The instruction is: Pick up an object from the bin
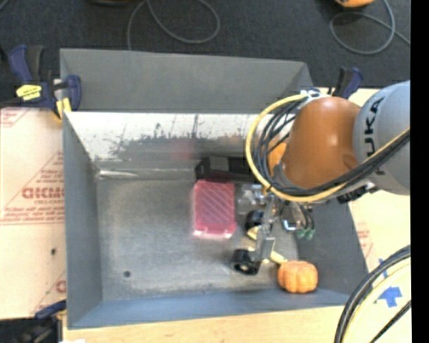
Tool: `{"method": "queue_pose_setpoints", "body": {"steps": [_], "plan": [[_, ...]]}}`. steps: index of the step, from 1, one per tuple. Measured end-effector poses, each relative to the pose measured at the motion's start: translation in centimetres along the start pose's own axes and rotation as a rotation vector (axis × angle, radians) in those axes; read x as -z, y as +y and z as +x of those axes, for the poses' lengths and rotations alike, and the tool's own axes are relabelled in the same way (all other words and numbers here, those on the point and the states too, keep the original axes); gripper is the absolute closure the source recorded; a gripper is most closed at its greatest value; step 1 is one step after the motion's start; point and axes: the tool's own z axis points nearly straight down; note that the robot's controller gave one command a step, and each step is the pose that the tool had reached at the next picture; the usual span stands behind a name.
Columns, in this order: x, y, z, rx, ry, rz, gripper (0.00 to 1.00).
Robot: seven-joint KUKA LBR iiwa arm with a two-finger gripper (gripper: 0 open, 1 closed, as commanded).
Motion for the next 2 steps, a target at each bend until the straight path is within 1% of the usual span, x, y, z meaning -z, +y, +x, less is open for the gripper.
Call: {"method": "queue_pose_setpoints", "body": {"steps": [1,2], "plan": [[0.4,0.0,-0.1,0.000,-0.007,0.000,0.00],[-2.9,-1.1,0.5,0.055,-0.015,0.001,0.00]]}}
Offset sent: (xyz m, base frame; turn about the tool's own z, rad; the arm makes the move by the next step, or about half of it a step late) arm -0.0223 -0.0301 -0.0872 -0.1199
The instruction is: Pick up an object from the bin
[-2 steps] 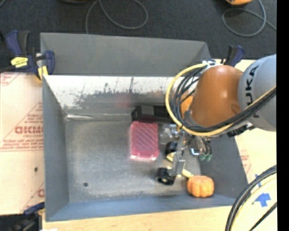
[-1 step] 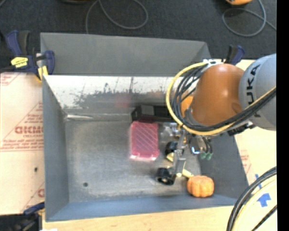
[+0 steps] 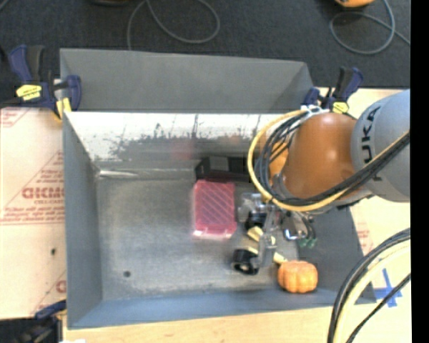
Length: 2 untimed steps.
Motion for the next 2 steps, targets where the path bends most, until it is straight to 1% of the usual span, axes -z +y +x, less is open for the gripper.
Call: {"method": "queue_pose_setpoints", "body": {"steps": [1,2], "plan": [[-3.7,-3.8,1.5,0.003,0.010,-0.001,0.00],[-6.8,-5.4,2.0,0.069,-0.004,0.002,1.00]]}}
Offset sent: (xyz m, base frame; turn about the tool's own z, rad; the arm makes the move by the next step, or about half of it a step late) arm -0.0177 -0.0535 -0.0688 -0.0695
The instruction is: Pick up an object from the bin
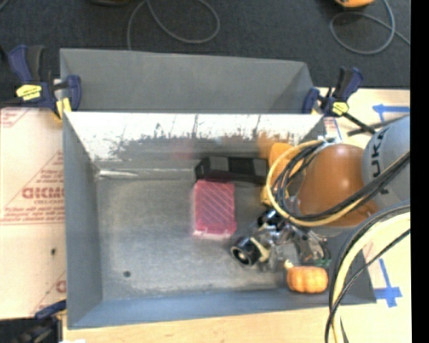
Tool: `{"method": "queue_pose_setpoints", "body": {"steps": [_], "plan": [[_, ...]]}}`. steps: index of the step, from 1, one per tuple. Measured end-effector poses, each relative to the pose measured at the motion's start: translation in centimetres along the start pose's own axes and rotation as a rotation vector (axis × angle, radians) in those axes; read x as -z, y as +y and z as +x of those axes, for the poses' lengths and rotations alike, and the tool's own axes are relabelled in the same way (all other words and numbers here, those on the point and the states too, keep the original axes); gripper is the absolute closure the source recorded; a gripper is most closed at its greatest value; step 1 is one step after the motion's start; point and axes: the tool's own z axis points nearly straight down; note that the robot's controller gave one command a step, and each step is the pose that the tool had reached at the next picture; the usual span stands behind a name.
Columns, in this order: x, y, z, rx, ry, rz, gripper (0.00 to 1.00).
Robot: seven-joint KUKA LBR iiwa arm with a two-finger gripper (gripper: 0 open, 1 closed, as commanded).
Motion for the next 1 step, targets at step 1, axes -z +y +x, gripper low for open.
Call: {"method": "queue_pose_setpoints", "body": {"steps": [1], "plan": [[0.00,0.00,0.00,0.000,0.000,0.000,1.00]]}}
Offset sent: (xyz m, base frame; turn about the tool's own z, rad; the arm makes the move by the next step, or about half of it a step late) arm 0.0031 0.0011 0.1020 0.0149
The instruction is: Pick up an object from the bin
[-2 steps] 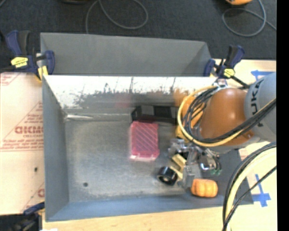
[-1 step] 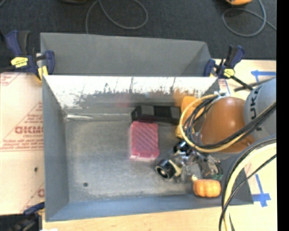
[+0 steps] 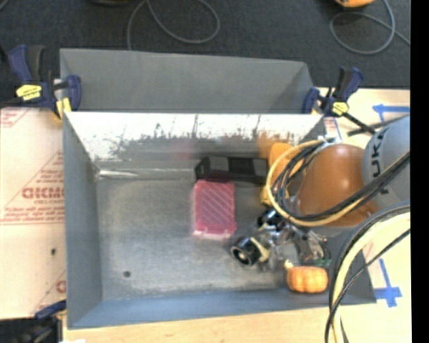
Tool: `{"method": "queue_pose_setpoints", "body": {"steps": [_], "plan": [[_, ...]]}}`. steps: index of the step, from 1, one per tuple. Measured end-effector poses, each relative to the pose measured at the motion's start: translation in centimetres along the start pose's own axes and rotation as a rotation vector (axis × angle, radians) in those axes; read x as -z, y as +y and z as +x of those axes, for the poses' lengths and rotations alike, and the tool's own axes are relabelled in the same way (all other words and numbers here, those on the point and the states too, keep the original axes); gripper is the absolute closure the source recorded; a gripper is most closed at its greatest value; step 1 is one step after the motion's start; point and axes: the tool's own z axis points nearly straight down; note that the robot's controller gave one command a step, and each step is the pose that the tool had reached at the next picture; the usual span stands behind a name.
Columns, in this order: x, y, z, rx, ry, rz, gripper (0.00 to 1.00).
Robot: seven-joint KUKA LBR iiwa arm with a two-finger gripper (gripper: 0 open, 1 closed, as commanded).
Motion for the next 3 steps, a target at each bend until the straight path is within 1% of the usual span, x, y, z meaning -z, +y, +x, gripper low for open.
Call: {"method": "queue_pose_setpoints", "body": {"steps": [1,2,3], "plan": [[3.2,0.1,0.1,-0.005,0.011,-0.003,1.00],[8.0,0.0,-0.2,-0.008,0.003,-0.001,1.00],[14.0,0.0,-1.8,-0.050,0.009,-0.003,1.00]]}}
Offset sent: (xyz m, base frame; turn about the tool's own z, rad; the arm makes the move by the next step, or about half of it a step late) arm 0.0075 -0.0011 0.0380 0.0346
